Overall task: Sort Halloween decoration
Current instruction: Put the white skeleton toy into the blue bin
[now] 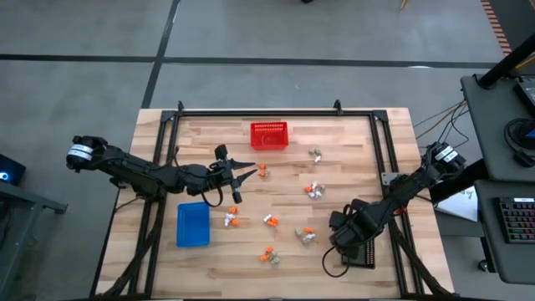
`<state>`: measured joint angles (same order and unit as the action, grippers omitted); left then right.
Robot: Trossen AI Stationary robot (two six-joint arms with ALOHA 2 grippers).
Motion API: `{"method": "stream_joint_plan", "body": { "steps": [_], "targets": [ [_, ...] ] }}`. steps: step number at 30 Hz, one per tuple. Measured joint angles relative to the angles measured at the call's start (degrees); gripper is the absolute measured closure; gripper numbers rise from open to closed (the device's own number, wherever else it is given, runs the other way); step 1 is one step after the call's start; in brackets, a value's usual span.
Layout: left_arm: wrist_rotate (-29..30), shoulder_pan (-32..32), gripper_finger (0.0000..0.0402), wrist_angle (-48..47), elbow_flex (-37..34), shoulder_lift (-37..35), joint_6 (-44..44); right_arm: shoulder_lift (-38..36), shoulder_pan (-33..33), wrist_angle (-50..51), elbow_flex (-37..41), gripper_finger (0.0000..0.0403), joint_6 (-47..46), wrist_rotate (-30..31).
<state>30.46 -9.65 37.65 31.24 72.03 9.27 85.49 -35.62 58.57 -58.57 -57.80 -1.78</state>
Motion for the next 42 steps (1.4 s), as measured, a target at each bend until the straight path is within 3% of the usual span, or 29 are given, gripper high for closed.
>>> {"method": "stream_joint_plan", "body": {
  "steps": [4, 11, 17, 22, 29, 36, 40, 42],
  "targets": [
    [0.00, 0.00, 0.0326, 0.03, 0.00, 0.00, -2.43, -0.58, 0.00, -0.36, -2.84, 0.0321, 0.89, 7.01],
    [-0.65, 0.00, 0.0326, 0.02, 0.00, 0.00, -7.95, -0.67, 0.13, -3.35, -7.11, 0.0327, 8.68, 26.86],
    [-11.90, -0.04, 0.0326, 0.00, 0.00, 0.00, -12.95, -0.67, 1.50, -14.83, -6.89, 0.0339, 21.42, 38.17],
    [-16.46, -0.07, 0.0326, -0.19, 0.00, 0.00, -13.85, -0.85, 3.62, -23.77, -5.34, 0.0339, 32.05, 44.34],
    [-16.18, 0.67, 0.0326, -4.77, 0.00, -0.02, -13.07, -4.55, 10.01, -35.26, -0.96, 0.0339, 49.02, 43.30],
    [-16.04, 2.21, 0.0326, -11.46, 0.00, -0.02, -15.29, -12.92, 22.56, -45.83, 5.05, 0.0339, 60.34, 29.30],
    [-16.02, 2.25, 0.0326, -16.35, 0.00, -0.04, -18.05, -17.00, 27.98, -51.35, 8.12, 0.0339, 59.72, 18.92],
    [-15.95, 2.29, 0.0326, -20.88, 0.15, -0.15, -20.72, -18.22, 29.21, -52.55, 9.51, 0.0339, 57.82, 17.09]
  ]
}}
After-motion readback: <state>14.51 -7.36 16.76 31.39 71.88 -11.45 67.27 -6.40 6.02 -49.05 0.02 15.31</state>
